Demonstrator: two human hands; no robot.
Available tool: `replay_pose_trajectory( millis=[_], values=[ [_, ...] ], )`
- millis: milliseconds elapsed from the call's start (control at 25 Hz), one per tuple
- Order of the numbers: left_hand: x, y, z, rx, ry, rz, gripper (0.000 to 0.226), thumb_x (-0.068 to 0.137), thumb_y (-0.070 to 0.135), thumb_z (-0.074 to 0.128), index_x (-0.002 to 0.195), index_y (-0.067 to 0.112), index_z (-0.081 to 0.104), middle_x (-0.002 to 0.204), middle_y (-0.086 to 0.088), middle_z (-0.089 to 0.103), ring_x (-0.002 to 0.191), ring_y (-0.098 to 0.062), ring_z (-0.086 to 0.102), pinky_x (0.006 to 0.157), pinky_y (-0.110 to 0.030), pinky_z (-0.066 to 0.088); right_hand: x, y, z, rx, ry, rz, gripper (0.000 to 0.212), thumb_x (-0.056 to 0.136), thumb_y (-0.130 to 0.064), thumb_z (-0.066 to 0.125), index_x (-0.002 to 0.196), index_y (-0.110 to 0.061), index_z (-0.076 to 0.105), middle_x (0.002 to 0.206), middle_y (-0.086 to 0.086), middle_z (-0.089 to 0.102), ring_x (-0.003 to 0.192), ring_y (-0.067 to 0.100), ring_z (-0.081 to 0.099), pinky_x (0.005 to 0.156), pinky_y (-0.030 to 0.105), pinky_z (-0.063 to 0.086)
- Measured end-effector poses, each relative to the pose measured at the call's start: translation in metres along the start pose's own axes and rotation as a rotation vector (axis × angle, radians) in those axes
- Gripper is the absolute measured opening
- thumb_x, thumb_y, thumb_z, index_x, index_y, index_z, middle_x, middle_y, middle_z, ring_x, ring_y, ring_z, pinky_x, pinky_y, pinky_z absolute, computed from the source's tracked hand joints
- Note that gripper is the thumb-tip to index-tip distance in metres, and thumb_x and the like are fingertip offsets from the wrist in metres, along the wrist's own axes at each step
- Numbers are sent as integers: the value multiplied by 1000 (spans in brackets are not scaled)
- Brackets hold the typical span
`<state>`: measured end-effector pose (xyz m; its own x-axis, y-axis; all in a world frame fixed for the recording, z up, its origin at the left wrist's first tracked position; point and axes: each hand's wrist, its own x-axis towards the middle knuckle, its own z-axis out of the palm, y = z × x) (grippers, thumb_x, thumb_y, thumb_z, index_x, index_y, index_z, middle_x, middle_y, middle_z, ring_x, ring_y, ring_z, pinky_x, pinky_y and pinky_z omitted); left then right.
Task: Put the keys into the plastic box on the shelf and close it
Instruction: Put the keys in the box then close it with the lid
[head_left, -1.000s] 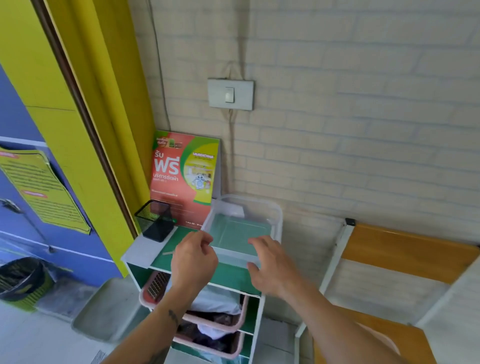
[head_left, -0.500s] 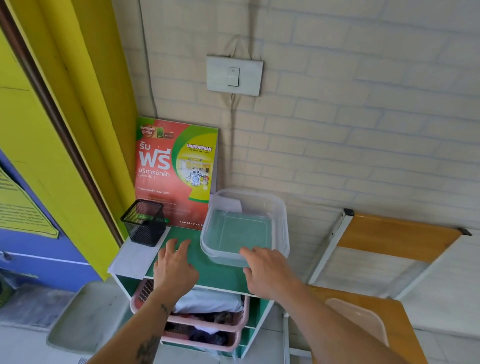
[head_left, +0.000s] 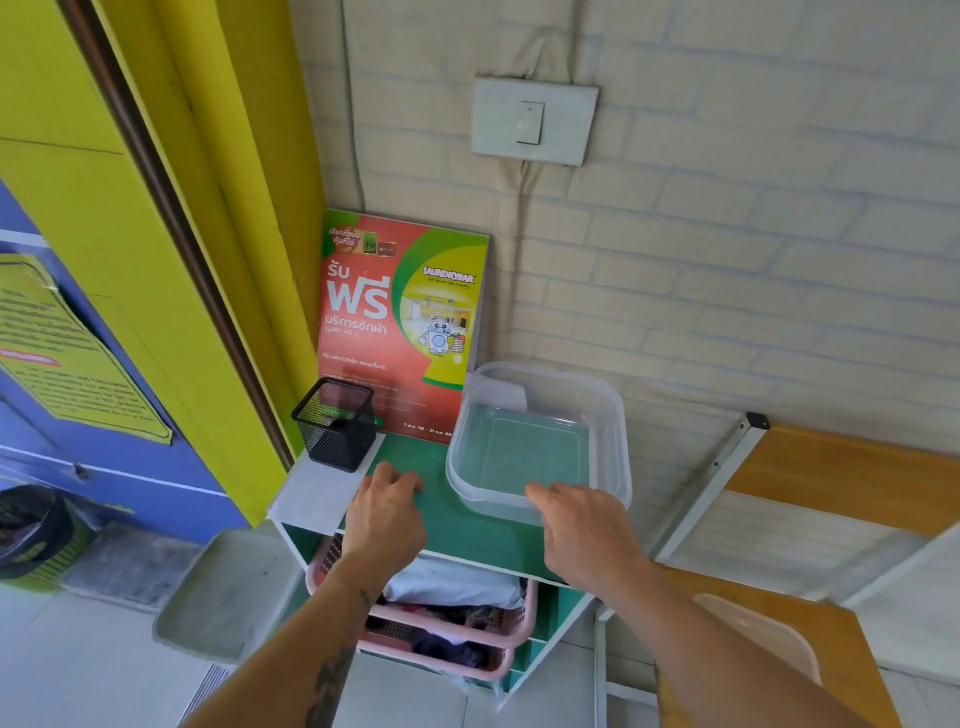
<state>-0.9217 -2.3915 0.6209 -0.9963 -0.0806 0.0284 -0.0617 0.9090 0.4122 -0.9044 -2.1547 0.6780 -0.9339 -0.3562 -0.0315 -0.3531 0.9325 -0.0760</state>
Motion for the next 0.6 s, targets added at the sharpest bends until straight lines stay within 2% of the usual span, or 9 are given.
replay_pose_trajectory(
  millis=[120,200,240,320,360,440,520,600],
  values=[
    [5,4,-9,-191,77,-51,28,83,3,54,104,11,71,106,-6,59,83,-29,62,76,-44,56,-1,-1,-1,-7,2,11,22,80,-6,54,91,-23,47,71,-3,53,63,19,52,56,33,42],
    [10,18,-21,-320,229,-21,26,80,-2,56,97,9,73,98,-6,59,76,-27,60,70,-42,56,-2,-3,-2,2,-6,15,26,79,-6,57,97,-23,50,75,-3,54,66,20,54,59,34,45],
    [14,29,-30,-370,313,35,23,79,-3,58,93,8,73,94,-6,60,72,-25,59,67,-37,55,-1,-3,-2,4,-11,12,31,78,-4,58,102,-23,51,78,-2,56,69,20,55,62,34,47],
    [27,59,-46,-440,407,163,20,79,-3,62,90,9,74,89,-4,62,67,-19,56,65,-19,49,0,-2,-3,3,-20,13,42,75,-1,57,110,-23,50,83,-1,57,74,22,56,65,35,47],
    [34,73,-51,-472,399,202,21,80,-2,63,94,10,74,90,-4,63,67,-18,57,68,-16,48,1,-1,-4,-8,-28,15,45,74,1,56,111,-22,49,84,0,57,75,23,56,63,34,44],
    [49,95,-50,-491,268,238,24,84,2,61,100,13,74,94,-5,64,74,-23,62,77,-28,53,3,-1,-5,-37,-41,18,45,71,3,55,110,-19,50,86,2,58,75,24,57,60,33,40],
    [63,109,-40,-373,77,278,27,86,4,57,104,15,74,100,-7,63,85,-26,64,84,-36,53,3,-1,-5,-46,-45,17,43,72,3,55,110,-17,49,88,4,58,75,25,56,60,33,38],
    [73,116,-29,-215,-91,299,29,87,5,56,107,16,73,108,-8,61,95,-26,63,90,-36,51,4,-1,-6,-44,-50,16,42,73,3,56,110,-16,49,89,4,58,76,25,56,62,34,41]
  ],
)
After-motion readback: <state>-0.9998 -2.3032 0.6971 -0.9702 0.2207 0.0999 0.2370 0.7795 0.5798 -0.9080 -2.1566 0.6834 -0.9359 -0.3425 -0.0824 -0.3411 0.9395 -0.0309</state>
